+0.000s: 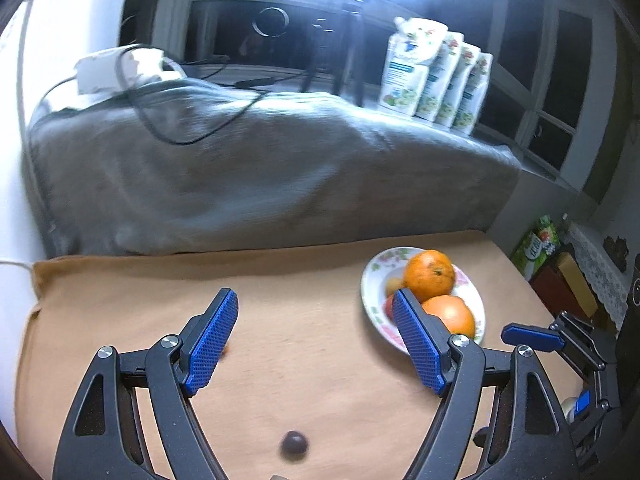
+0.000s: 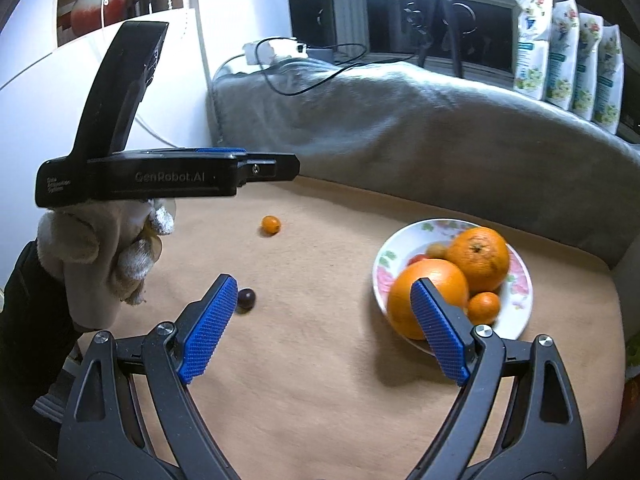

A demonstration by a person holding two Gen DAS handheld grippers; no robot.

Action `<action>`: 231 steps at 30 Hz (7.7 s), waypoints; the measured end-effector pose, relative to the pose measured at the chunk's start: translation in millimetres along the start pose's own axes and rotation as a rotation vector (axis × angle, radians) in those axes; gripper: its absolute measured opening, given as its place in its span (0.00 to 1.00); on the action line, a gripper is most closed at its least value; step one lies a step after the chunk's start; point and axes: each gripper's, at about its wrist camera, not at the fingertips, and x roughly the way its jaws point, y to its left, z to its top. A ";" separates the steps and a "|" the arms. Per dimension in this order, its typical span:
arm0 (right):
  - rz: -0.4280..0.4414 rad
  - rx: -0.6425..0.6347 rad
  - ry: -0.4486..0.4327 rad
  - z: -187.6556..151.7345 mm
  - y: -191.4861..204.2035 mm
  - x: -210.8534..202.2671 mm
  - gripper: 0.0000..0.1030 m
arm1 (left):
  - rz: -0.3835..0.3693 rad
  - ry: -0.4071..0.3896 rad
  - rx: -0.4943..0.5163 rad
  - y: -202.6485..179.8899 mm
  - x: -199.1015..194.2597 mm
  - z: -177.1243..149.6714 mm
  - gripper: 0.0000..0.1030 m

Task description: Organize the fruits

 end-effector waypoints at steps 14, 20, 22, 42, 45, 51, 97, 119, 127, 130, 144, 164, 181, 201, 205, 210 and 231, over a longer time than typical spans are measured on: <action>0.102 -0.047 0.094 -4.3 38.4 49.4 0.73 | 0.053 0.032 -0.110 70.2 -1.6 -20.5 0.60; 0.139 -0.044 0.143 -8.1 44.3 72.3 0.64 | 0.046 0.065 -0.146 86.5 8.1 -28.6 0.49; 0.150 -0.039 0.159 -8.6 45.0 78.9 0.59 | 0.045 0.078 -0.150 89.1 13.6 -30.8 0.44; 0.191 -0.028 0.272 -16.5 48.0 135.3 0.37 | 0.055 0.188 -0.108 82.3 71.3 -45.4 0.34; 0.193 -0.027 0.275 -16.5 47.8 135.0 0.35 | 0.065 0.199 -0.101 83.3 78.5 -45.7 0.34; 0.198 -0.033 0.283 -17.4 49.6 138.0 0.30 | 0.070 0.211 -0.096 85.0 86.9 -46.6 0.33; 0.143 0.004 0.144 -2.6 26.9 66.3 0.24 | 0.042 0.092 -0.009 28.6 44.6 -25.6 0.26; -0.014 0.107 0.048 -10.7 -55.7 -8.3 0.24 | -0.042 0.054 0.050 -29.5 46.2 -13.0 0.26; -0.060 0.141 0.034 -16.0 -86.9 -21.2 0.24 | -0.062 0.061 0.071 -47.1 57.8 -6.8 0.26; -0.074 0.155 0.030 -18.3 -97.2 -23.3 0.24 | -0.068 0.064 0.079 -52.7 61.9 -5.5 0.26; -0.118 0.216 0.026 -23.5 -140.6 -18.6 0.24 | -0.086 0.086 0.107 -70.4 81.0 -0.8 0.26; -0.102 0.288 0.042 -24.4 -178.9 -0.3 0.24 | -0.104 0.109 0.126 -84.3 95.1 -0.5 0.26; -0.092 0.301 0.070 -24.1 -187.1 17.1 0.24 | -0.123 0.132 0.139 -87.8 104.6 -3.8 0.26; -0.119 0.294 -0.002 -24.9 -167.2 -20.3 0.55 | -0.125 0.097 0.121 -85.0 69.6 -10.8 0.34; -0.142 0.283 -0.028 -27.8 -156.8 -35.3 0.66 | -0.111 0.070 0.114 -85.6 50.2 -15.9 0.45; -0.180 0.269 -0.057 -31.5 -145.5 -54.9 0.77 | -0.097 0.032 0.110 -89.1 23.8 -22.2 0.57; -0.343 0.255 -0.115 -37.2 -124.6 -85.7 1.00 | 0.031 -0.036 0.116 -104.2 -24.1 -39.3 0.81</action>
